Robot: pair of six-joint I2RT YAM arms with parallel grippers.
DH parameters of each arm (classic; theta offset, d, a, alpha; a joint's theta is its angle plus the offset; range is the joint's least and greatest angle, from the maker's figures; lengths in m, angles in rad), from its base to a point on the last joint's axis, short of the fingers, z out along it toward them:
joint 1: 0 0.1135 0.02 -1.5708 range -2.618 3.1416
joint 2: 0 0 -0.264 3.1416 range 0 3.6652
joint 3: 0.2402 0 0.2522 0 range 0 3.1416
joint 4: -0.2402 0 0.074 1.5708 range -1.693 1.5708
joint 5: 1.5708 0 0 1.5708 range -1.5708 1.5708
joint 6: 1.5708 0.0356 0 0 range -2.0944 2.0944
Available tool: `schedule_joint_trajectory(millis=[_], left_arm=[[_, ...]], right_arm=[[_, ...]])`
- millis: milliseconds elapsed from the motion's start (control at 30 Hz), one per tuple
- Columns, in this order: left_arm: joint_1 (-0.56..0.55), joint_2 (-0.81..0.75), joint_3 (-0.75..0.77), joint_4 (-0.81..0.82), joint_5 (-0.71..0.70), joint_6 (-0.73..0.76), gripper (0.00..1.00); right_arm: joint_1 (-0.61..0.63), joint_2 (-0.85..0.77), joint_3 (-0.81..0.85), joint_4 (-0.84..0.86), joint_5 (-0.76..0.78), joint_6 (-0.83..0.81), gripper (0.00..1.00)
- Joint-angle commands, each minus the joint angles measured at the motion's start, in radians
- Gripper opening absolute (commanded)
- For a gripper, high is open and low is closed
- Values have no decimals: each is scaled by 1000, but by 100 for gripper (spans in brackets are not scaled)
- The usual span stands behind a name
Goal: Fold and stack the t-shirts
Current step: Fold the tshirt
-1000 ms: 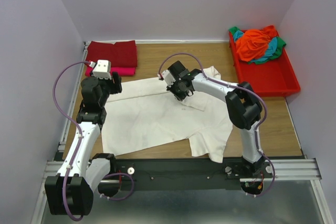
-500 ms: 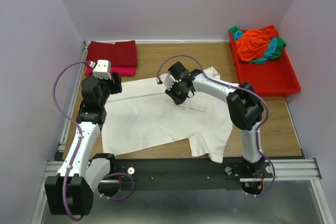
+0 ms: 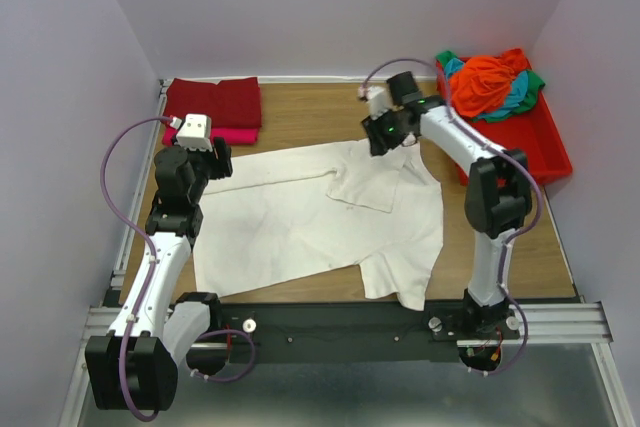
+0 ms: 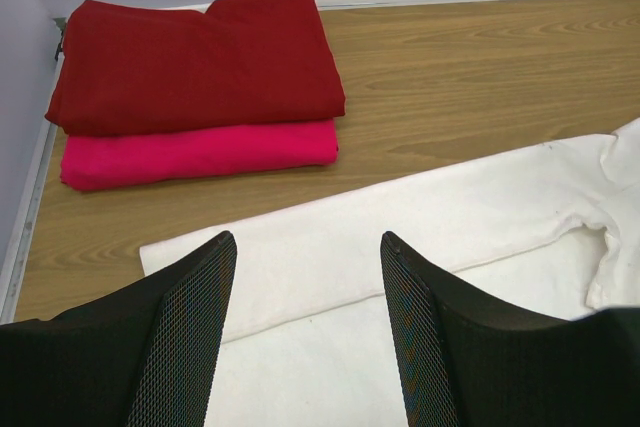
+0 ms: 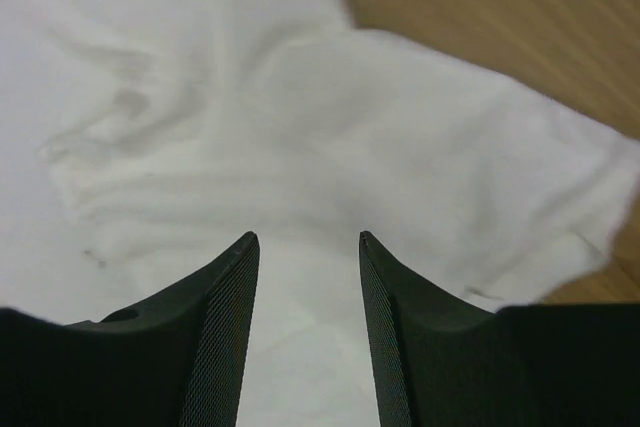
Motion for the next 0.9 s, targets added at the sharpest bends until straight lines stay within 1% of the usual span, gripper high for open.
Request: schedule_joint_trajectory(millis=[0, 33, 133, 167, 233, 300, 500, 800, 867], left_arm=[[-6, -9, -8, 24, 28, -2, 68], [-6, -9, -8, 26, 27, -4, 68], [-6, -7, -8, 27, 27, -5, 67], [-6, -7, -10, 27, 27, -5, 68], [-6, -6, -10, 27, 27, -5, 67], [-6, -4, -10, 27, 27, -5, 68], [-6, 5, -10, 26, 24, -5, 68], [-6, 19, -8, 26, 27, -4, 67], [-6, 23, -8, 26, 27, -4, 68]], right_arm=[[-208, 1, 58, 22, -104, 137, 51], [-268, 32, 81, 25, -117, 154, 51], [-352, 114, 130, 25, -152, 197, 50], [-366, 115, 147, 25, -163, 204, 50], [-394, 170, 194, 25, -187, 220, 49], [-402, 220, 235, 25, -204, 236, 48], [-400, 309, 283, 23, -246, 262, 47], [-402, 366, 325, 25, -280, 274, 44], [-402, 377, 341, 25, -281, 276, 42]])
